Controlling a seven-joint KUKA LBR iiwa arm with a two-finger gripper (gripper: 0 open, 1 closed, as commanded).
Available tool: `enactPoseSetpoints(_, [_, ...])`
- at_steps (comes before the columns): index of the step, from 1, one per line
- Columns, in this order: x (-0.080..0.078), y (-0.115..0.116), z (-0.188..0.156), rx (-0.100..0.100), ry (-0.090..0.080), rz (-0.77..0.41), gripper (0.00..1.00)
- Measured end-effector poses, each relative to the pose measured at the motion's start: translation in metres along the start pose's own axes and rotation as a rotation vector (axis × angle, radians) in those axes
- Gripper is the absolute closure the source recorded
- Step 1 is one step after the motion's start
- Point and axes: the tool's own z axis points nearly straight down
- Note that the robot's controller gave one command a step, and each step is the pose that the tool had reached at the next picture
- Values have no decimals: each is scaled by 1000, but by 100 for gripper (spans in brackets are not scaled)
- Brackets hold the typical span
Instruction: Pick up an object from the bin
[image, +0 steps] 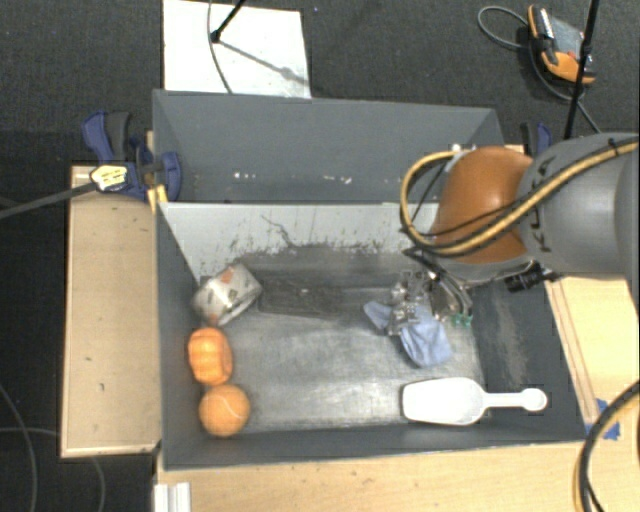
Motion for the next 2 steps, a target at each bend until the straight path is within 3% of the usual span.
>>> enactPoseSetpoints(2, [-1, 0, -23, 0, -3, 1, 100])
